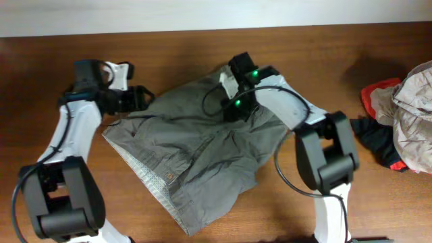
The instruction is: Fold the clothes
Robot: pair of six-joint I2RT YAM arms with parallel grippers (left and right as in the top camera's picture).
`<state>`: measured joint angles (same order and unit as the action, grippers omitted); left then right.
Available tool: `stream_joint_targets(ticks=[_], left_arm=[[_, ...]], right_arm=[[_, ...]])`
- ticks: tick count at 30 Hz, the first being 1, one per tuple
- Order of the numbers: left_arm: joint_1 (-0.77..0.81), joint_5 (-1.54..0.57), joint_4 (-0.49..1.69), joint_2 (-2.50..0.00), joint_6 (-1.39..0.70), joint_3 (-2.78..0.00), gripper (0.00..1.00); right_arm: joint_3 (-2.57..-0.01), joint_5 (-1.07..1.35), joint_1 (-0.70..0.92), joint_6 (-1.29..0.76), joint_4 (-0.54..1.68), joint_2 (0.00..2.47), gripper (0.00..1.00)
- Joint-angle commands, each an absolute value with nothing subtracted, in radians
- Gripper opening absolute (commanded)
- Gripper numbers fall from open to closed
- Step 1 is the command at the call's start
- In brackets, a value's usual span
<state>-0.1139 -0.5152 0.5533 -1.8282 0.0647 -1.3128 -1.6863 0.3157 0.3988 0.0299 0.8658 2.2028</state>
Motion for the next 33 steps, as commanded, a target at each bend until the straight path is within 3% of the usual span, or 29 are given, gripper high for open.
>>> stream_joint_targets(ticks=[1,6,10,15,17,23,27,28,30,33], left_arm=[[-0.054,-0.413,0.557,-1.739,0.084,-1.321,0.64],[-0.034,-0.402,0.557,-1.649,0.084,-1.321,0.65],[-0.033,-0.403,0.558,-1.602,0.084,-1.321,0.65],[0.003,-0.403,0.559,-1.607,0.084,-1.321,0.66],[0.022,-0.403,0.561,-1.608,0.084,-1.321,0.66],[0.030,-0.409,0.593,-1.609,0.060,-1.321,0.66],[0.030,-0.465,0.672,-1.620,-0.123,-1.321,0.65],[0.030,-0.542,0.706,-1.637,-0.159,-1.320,0.70],[0.030,-0.667,0.739,-1.665,-0.168,-1.313,0.75],[0.039,-0.787,0.807,-1.722,-0.171,-1.282,0.74]], right_arm=[[-1.687,0.241,0.399,0.031,0.840,2.269,0.19],[-1.687,-0.220,0.326,-0.340,0.907,2.297,0.17],[-1.687,-0.227,0.187,-0.514,0.992,2.297,0.14],[-1.688,-0.137,0.143,-0.449,1.032,2.278,0.16],[-1.688,-0.064,0.152,-0.395,1.048,2.215,0.23],[-1.688,0.094,0.223,-0.245,1.085,1.955,0.63],[-1.688,0.070,0.311,-0.241,1.137,1.835,0.67],[-1.688,0.055,0.327,-0.244,1.146,1.826,0.68],[-1.688,0.051,0.328,-0.252,1.153,1.826,0.68],[-1.687,0.042,0.310,-0.290,1.152,1.831,0.69]])
